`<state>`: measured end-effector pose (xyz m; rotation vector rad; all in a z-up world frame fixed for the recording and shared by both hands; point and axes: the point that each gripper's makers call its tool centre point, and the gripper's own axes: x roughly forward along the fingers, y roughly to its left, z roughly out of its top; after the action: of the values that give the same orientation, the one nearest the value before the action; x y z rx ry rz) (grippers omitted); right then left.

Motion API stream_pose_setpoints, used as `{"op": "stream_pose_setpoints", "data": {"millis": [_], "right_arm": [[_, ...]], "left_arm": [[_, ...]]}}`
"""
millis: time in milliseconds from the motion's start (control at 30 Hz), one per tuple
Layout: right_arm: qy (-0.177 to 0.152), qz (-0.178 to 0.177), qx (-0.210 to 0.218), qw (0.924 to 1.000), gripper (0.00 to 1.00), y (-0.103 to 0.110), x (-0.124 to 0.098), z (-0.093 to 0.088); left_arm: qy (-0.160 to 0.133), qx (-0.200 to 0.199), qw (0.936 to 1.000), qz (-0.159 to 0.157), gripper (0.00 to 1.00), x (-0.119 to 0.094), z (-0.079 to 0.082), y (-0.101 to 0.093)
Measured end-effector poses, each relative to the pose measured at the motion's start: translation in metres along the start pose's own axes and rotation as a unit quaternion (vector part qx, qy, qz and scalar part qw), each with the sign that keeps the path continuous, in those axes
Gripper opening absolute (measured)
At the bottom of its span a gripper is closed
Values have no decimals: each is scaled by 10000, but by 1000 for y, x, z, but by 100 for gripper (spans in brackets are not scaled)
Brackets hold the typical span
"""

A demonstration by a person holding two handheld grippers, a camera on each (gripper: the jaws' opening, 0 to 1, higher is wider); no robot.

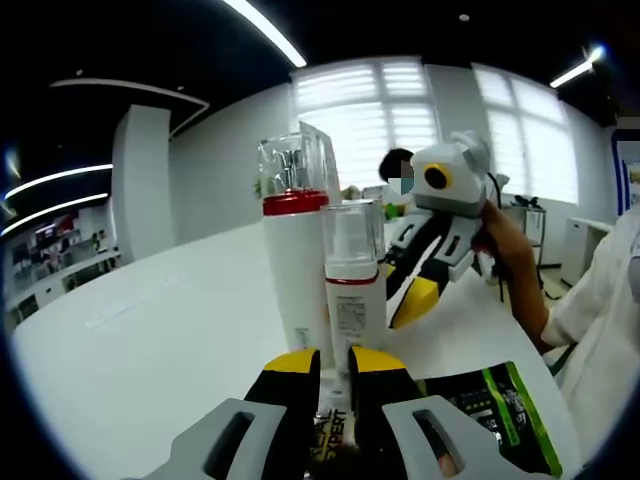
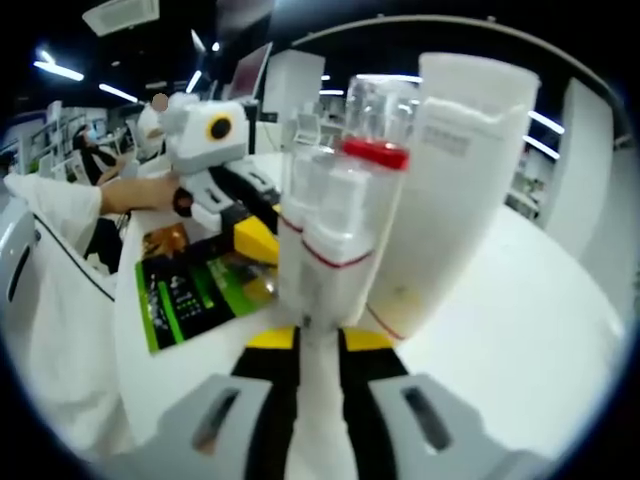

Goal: Arrange the skincare products in the storage area until every visible bottle or jar stands upright without overlapping.

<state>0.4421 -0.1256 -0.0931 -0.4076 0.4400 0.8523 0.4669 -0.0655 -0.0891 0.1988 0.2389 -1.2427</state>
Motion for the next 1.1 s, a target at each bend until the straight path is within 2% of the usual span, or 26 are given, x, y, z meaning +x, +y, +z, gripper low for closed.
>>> {"op": "stream_pose_setpoints", "data": {"millis": [400, 700, 800, 1000, 1033, 1100], "right_arm": [[0, 65, 15, 10000, 12, 1, -2, -1], [-243, 152, 53, 9996, 8, 2, -17, 5], [-382, 308, 113, 9987, 8, 3, -19, 7], [-728, 461, 462, 9952, 16, 2, -28, 14], [-765, 436, 473, 9950, 20, 1, -31, 15], [-800, 388, 491, 9948, 23, 0, -34, 15]], "left_arm": [[-86, -91, 9999, -43, 10, -2, 4, 0], [-280, -148, 9995, 9, 11, -11, 16, 5], [-343, -147, 9993, 49, 11, -13, 19, 7], [-460, -183, 9987, 75, 11, -20, 28, 9], [-485, -169, 9986, 95, 11, -24, 32, 9], [-740, -74, 9971, 181, 11, -33, 48, 11]]}}
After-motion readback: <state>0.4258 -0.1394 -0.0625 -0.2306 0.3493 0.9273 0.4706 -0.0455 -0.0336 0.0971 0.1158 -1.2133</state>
